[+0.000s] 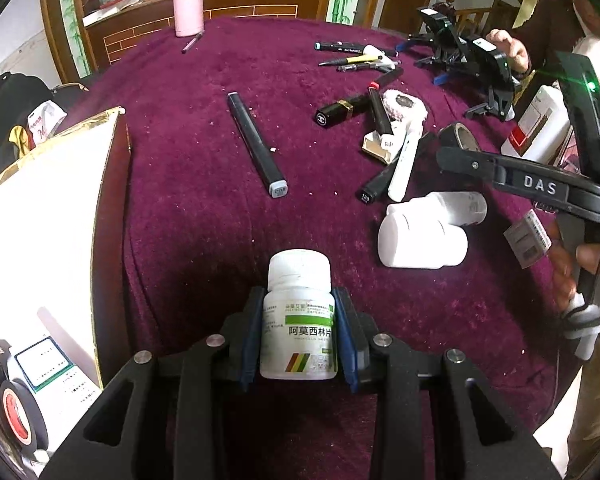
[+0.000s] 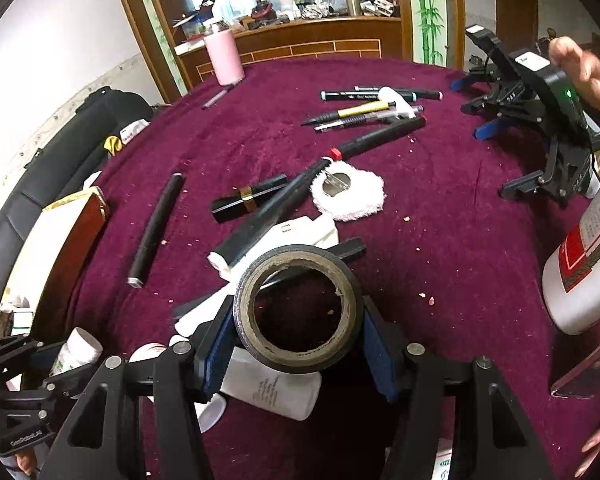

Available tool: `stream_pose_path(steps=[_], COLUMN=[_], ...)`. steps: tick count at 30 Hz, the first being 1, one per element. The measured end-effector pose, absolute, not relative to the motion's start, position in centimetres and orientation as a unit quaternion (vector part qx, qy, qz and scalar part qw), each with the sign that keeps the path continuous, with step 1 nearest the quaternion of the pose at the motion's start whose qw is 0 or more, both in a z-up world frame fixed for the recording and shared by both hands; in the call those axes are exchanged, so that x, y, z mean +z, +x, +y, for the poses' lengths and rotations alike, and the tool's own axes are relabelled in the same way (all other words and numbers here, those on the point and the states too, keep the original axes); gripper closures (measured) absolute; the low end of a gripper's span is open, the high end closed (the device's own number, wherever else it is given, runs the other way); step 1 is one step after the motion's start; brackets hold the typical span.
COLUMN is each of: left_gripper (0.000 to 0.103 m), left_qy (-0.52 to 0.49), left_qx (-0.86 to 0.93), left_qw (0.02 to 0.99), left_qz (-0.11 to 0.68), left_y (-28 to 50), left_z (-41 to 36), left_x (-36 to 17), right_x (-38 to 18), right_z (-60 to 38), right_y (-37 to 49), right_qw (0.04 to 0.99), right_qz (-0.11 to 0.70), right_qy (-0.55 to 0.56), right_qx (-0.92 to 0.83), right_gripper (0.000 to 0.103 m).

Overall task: Organize objects
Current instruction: 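Carry the pill bottle and grey tape roll toward the white tray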

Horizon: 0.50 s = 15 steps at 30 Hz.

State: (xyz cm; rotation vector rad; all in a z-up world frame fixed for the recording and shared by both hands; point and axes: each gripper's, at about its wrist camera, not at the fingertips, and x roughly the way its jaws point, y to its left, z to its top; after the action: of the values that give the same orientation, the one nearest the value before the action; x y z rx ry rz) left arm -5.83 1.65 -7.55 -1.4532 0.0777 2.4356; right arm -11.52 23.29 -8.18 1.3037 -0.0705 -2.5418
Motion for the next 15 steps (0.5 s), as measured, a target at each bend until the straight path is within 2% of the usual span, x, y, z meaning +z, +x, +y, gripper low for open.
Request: stream_pose_path(steps=[15], left_gripper=[0.070], left_qy=[-0.481], left_qx=[0.864], left_qw=[0.151], left_qz=[0.015], left_y=[-5.2], left_z=[0.7], left_x=[-5.3], right_x=[-6.8], right_z=[21.3], right_y=[-10.6], right_qw=[0.165], right_qz=[-0.010], right_qy=[0.442], right_qx=[-0.882], right_gripper=[0.040])
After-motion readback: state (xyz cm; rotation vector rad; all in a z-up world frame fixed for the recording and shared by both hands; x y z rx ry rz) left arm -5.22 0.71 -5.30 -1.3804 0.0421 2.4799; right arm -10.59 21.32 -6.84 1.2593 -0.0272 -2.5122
